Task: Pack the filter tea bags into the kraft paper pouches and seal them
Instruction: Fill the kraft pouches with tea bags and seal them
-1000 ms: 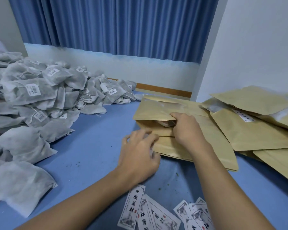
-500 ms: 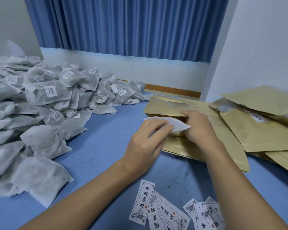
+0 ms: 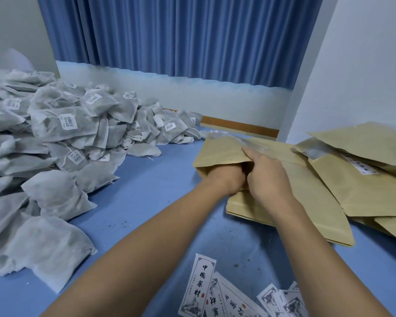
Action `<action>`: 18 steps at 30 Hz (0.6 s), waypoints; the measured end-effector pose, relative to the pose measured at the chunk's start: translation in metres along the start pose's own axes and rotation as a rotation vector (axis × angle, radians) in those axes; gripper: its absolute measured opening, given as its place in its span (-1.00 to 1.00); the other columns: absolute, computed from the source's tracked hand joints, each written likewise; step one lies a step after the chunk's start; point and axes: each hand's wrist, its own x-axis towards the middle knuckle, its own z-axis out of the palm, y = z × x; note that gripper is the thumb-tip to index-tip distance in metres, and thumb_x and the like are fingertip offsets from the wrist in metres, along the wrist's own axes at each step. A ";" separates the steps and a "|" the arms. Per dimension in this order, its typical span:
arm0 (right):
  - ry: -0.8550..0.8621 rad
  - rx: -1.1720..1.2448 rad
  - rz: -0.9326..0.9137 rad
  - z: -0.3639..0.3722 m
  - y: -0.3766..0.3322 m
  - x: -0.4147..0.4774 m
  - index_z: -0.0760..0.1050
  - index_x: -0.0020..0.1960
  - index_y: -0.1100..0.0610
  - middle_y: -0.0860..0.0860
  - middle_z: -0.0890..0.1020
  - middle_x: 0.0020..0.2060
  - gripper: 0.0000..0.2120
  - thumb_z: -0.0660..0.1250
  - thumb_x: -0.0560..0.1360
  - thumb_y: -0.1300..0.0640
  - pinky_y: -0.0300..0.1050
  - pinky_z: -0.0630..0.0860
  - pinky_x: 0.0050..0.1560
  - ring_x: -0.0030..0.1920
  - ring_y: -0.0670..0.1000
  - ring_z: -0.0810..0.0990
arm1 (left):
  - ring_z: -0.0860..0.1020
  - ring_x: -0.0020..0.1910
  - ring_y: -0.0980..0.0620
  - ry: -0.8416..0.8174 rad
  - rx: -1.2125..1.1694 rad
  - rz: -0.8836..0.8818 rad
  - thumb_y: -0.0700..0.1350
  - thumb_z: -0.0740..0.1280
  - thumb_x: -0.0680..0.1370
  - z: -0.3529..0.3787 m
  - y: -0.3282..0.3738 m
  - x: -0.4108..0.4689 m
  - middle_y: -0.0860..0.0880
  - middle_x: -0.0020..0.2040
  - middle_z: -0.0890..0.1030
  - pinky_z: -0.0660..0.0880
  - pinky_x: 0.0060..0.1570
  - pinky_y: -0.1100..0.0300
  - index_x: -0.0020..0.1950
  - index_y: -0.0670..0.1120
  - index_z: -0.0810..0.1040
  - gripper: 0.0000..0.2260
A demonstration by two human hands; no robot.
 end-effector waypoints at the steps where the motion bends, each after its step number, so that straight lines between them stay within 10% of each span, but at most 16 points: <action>1: 0.009 -0.003 -0.007 0.001 0.001 0.000 0.36 0.48 -0.19 0.19 0.60 0.20 -0.32 0.16 0.44 0.29 0.05 0.53 0.11 0.15 0.28 0.54 | 0.50 0.25 -0.17 0.021 0.045 0.067 -0.10 0.22 0.62 -0.002 -0.001 -0.011 -0.13 0.28 0.55 0.46 0.21 -0.05 0.31 -0.04 0.48 -0.73; 4: -0.005 -0.062 0.006 0.006 0.002 0.001 0.32 0.50 -0.22 0.20 0.59 0.22 -0.37 0.12 0.51 0.24 0.05 0.50 0.11 0.17 0.29 0.54 | 0.62 -0.12 -0.16 0.242 0.153 0.438 -0.12 0.21 0.55 -0.019 -0.016 -0.050 -0.07 -0.12 0.66 0.49 -0.30 0.04 0.00 -0.08 0.59 -0.82; 8: -0.033 -0.123 0.050 0.012 -0.005 0.000 0.32 0.49 -0.23 0.19 0.58 0.15 -0.30 0.11 0.47 0.33 0.00 0.44 -0.07 0.09 0.28 0.54 | 0.56 -0.40 -0.03 0.786 0.070 0.666 -0.22 0.26 0.46 -0.074 -0.053 -0.073 -0.01 -0.35 0.62 0.49 -0.44 0.12 -0.11 -0.17 0.68 -0.81; 13: -0.043 -0.166 0.053 0.021 -0.023 0.006 0.43 0.38 -0.18 0.15 0.59 0.06 -0.37 0.12 0.45 0.34 -0.03 0.38 -0.15 -0.09 0.21 0.45 | 0.34 0.44 -0.15 0.660 0.420 -0.202 0.10 0.17 0.54 -0.175 -0.131 -0.030 -0.11 0.42 0.43 0.22 0.35 -0.25 0.32 0.03 0.51 -0.61; 18: -0.042 -0.226 0.054 0.034 -0.037 0.013 0.35 0.44 -0.18 0.13 0.56 -0.02 -0.35 0.09 0.47 0.33 -0.04 0.40 -0.18 -0.15 0.18 0.41 | -0.23 0.55 -0.44 0.281 0.462 -0.800 0.57 -0.07 0.45 -0.239 -0.219 -0.027 -0.24 0.62 -0.20 -0.17 0.35 -0.58 0.61 0.24 -0.09 -0.20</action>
